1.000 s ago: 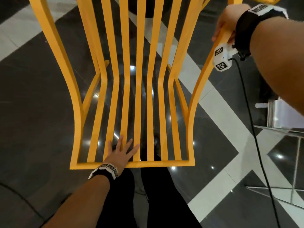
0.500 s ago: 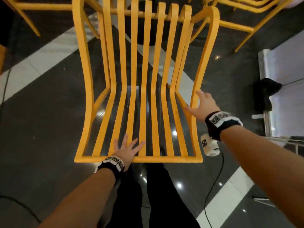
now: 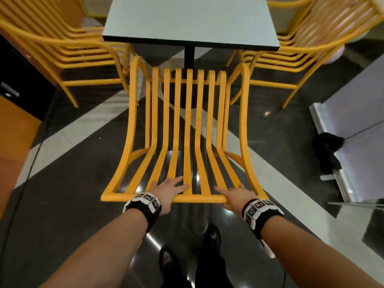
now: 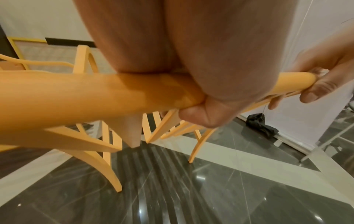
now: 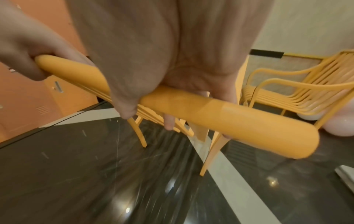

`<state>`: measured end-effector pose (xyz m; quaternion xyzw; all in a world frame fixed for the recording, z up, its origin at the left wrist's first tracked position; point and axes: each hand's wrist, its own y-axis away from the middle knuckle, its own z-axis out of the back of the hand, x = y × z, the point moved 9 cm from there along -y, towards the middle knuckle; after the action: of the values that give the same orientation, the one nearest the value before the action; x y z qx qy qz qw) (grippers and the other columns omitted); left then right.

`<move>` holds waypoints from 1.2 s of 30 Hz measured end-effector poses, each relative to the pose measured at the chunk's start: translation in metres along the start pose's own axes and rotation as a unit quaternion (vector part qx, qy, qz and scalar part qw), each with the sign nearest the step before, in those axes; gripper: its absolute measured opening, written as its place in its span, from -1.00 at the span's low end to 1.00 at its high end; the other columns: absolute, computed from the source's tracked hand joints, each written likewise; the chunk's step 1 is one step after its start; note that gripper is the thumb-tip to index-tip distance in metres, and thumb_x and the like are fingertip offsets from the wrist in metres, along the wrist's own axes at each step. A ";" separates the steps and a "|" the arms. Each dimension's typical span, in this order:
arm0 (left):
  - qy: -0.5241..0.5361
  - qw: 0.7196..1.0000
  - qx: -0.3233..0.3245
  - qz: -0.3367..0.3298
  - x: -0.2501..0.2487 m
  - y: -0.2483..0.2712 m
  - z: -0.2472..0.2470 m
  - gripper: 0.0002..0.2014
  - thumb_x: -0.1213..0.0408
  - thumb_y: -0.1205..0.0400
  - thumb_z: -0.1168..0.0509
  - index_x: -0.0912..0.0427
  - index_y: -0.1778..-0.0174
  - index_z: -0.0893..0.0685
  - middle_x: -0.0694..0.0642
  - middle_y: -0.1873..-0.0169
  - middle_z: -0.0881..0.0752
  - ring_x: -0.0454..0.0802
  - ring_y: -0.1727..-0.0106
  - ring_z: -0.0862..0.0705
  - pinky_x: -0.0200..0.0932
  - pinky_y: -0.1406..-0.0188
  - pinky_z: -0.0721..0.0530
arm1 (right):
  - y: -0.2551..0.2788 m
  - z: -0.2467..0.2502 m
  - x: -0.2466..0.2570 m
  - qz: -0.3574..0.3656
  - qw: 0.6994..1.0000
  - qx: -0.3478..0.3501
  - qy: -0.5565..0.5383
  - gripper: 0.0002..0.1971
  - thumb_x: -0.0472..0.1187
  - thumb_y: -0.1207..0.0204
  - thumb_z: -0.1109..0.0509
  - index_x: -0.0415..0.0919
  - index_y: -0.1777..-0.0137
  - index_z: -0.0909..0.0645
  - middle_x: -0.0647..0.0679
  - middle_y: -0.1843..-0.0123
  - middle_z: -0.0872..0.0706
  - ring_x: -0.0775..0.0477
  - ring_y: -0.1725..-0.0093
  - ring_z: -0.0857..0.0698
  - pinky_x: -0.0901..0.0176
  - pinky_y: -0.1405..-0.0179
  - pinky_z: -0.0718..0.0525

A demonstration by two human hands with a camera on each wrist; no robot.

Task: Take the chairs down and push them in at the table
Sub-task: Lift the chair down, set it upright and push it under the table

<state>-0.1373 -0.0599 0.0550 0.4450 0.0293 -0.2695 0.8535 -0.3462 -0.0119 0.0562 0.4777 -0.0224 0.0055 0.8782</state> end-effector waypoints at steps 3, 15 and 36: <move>-0.001 0.991 -0.131 0.017 0.027 0.018 0.041 -0.40 0.25 -0.61 -0.28 -0.22 -0.58 -0.35 -0.04 -0.67 -0.25 0.13 -0.61 -0.33 0.34 -0.53 -0.34 | 0.005 0.040 0.002 0.011 0.997 -0.074 0.010 -0.51 0.14 -0.72 -0.13 0.28 -0.62 -0.17 -0.06 -0.36 -0.68 -0.33 -0.46 -0.55 -0.37 -0.38 -0.58; -0.015 0.969 -0.224 0.101 0.077 0.008 0.201 -0.81 0.07 -0.71 -0.17 -0.14 -0.23 -0.55 -0.02 -0.05 -0.68 0.15 -0.18 -0.63 0.41 -0.39 -0.34 | -0.013 0.206 -0.018 -0.017 0.983 -0.182 -0.011 -0.68 0.13 -0.72 -0.16 0.14 -0.42 -0.41 -0.03 -0.27 -0.68 -0.25 -0.28 -0.66 -0.39 -0.37 -0.51; -0.048 0.953 -0.257 0.152 0.151 -0.023 0.285 -0.64 -0.01 -0.75 -0.04 -0.23 -0.49 -0.33 -0.04 -0.46 -0.45 0.15 -0.46 -0.39 0.47 -0.50 -0.17 | -0.055 0.292 -0.111 -0.035 0.983 -0.175 -0.039 -0.66 0.21 -0.70 -0.11 0.13 -0.39 -0.36 -0.08 -0.46 -0.48 -0.32 -0.36 -0.51 -0.22 -0.21 -0.62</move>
<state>-0.0738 -0.3564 0.1657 0.1961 -0.0117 -0.1413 0.9703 -0.4652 -0.2857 0.1638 0.3172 -0.0406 -0.0476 0.9463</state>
